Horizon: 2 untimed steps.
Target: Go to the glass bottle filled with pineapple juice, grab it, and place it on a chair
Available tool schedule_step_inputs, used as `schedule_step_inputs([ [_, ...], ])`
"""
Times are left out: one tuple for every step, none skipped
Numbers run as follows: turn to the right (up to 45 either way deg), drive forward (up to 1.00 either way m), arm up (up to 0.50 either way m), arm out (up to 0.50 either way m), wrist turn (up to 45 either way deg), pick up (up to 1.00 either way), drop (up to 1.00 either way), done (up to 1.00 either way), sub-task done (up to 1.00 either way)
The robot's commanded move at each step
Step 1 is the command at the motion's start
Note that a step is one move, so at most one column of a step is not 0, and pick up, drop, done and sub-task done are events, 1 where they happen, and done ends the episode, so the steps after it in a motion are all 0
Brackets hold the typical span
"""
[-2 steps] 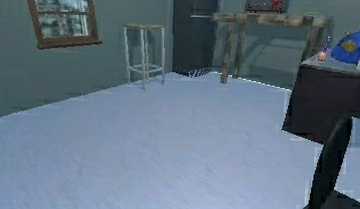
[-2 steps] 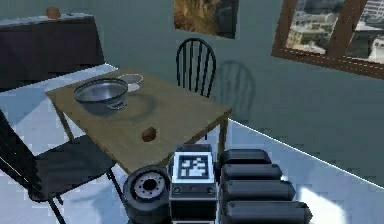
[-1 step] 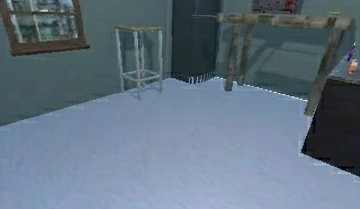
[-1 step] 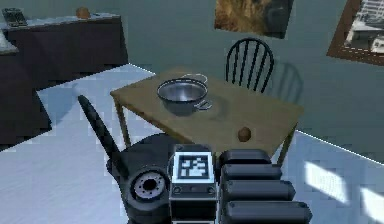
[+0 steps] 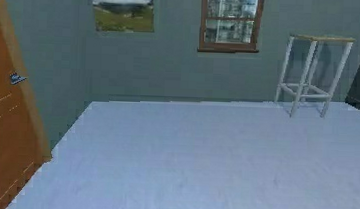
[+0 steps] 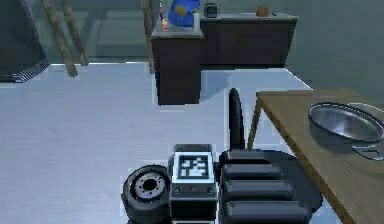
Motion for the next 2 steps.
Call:
schedule_step_inputs([
  [-45.0, 0.00, 0.00, 0.00, 0.0, 0.00, 0.00, 0.00, 0.00],
  [-45.0, 0.00, 0.00, 0.00, 0.0, 0.00, 0.00, 0.00, 0.00],
])
